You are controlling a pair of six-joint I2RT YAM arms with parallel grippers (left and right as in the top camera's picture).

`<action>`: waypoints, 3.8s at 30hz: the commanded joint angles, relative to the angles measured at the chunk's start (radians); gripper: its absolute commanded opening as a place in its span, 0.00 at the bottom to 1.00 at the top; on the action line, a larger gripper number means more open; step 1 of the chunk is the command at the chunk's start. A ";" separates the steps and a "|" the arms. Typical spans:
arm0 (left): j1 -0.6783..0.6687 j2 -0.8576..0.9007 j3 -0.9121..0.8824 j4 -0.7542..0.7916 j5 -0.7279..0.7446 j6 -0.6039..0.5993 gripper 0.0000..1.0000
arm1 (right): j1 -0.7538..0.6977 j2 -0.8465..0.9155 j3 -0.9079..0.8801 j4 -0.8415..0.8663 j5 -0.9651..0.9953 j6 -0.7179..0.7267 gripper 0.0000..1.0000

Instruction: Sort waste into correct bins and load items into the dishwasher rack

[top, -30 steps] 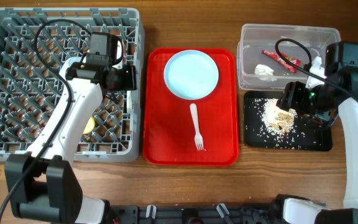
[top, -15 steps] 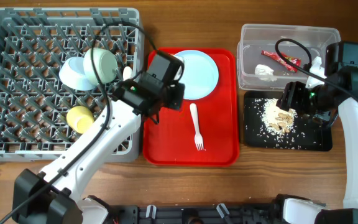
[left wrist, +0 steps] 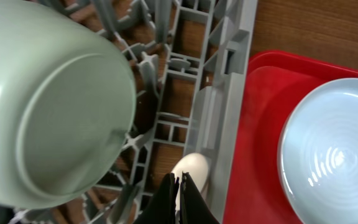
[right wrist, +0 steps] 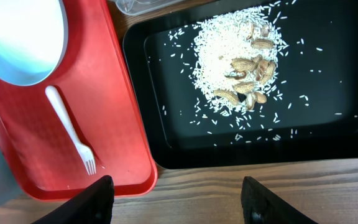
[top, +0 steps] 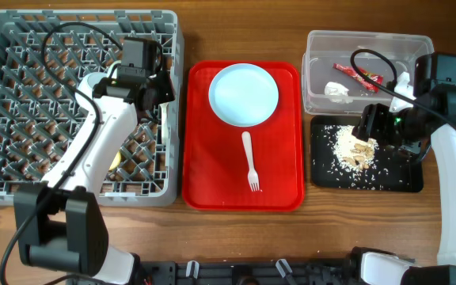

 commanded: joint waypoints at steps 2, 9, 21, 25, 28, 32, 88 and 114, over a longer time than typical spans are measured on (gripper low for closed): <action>0.005 0.056 -0.003 0.013 0.039 -0.013 0.04 | -0.002 -0.010 0.018 0.001 0.012 -0.018 0.66; 0.005 0.114 -0.003 0.047 0.039 -0.013 0.16 | -0.002 -0.010 0.018 -0.006 0.013 -0.018 0.66; -0.090 -0.110 -0.002 0.010 0.180 -0.013 0.40 | -0.002 -0.010 0.018 -0.002 0.013 -0.018 0.66; -0.317 -0.079 -0.004 -0.103 0.184 -0.095 0.38 | -0.002 -0.010 0.018 -0.002 0.013 -0.018 0.66; -0.466 0.026 -0.005 -0.132 0.151 -0.380 0.43 | -0.002 -0.010 0.018 -0.002 0.013 -0.018 0.66; -0.585 0.169 -0.005 -0.103 0.115 -0.466 0.46 | -0.002 -0.010 0.018 -0.002 0.013 -0.021 0.66; 0.006 -0.048 -0.002 -0.183 0.037 0.071 0.37 | -0.002 -0.010 0.018 -0.005 0.012 -0.018 0.66; -0.476 0.342 0.001 0.218 0.136 0.254 0.48 | -0.002 -0.010 0.018 -0.005 0.013 -0.018 0.66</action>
